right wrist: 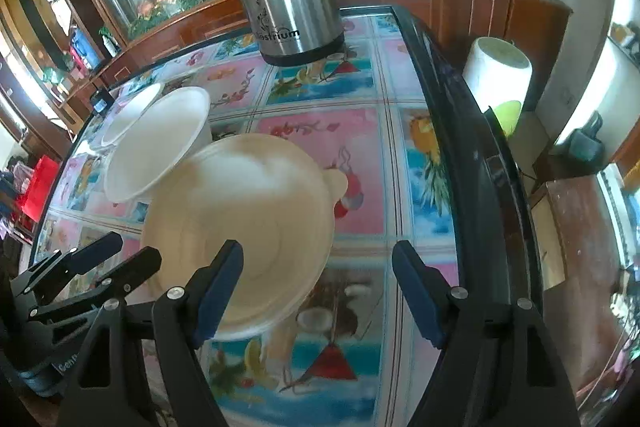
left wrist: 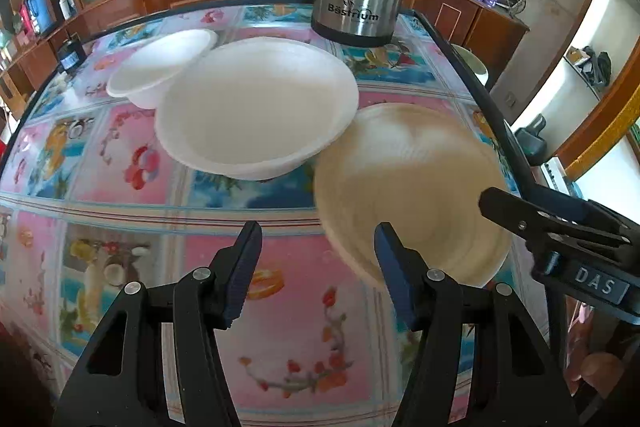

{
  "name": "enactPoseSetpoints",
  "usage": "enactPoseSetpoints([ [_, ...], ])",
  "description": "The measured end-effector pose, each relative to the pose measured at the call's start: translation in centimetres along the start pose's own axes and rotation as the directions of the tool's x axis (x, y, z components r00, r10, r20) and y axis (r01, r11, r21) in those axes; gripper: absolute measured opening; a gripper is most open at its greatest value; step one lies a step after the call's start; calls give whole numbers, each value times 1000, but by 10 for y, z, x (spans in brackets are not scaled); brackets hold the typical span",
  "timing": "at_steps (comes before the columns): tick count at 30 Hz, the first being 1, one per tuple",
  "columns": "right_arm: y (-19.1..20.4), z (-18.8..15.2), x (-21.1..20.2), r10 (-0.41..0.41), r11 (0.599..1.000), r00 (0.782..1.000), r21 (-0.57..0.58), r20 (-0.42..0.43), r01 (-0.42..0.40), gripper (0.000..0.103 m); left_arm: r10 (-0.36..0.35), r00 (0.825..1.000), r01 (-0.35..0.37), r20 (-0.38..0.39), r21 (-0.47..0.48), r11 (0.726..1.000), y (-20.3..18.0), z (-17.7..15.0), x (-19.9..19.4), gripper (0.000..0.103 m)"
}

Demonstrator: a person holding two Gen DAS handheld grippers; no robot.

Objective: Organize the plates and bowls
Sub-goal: 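Close both grippers on the beige paper plate rim, then lift the beige plate with both grippers and carry it to the green basin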

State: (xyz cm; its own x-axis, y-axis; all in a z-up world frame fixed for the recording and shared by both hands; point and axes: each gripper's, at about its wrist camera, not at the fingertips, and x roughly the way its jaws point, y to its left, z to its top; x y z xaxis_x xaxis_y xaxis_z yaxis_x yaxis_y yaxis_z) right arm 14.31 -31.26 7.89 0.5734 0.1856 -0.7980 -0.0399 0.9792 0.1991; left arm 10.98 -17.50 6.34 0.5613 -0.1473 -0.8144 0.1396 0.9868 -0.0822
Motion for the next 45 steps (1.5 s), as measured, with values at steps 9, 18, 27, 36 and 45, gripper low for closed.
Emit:
enactPoseSetpoints([
  [9,-8,2,18,48,999,998,-2,-36,-48,41,-18,999,18,-32,9,1000,-10,5,17,58],
  [18,3,-15,6,90,996,995,-24,-36,-91,35,-48,996,51,-80,35,998,-7,-7,23,16],
  [27,31,-50,-10,91,993,994,-65,-64,-95,35,-60,992,68,-113,62,996,15,-39,-2,16],
  [36,51,-78,-21,32,987,995,-151,-96,-46,31,-60,989,72,-132,87,994,38,-68,-23,16],
  [45,83,-97,-45,22,974,996,-221,-90,-42,30,-36,991,47,-127,84,995,59,-92,-42,16],
])
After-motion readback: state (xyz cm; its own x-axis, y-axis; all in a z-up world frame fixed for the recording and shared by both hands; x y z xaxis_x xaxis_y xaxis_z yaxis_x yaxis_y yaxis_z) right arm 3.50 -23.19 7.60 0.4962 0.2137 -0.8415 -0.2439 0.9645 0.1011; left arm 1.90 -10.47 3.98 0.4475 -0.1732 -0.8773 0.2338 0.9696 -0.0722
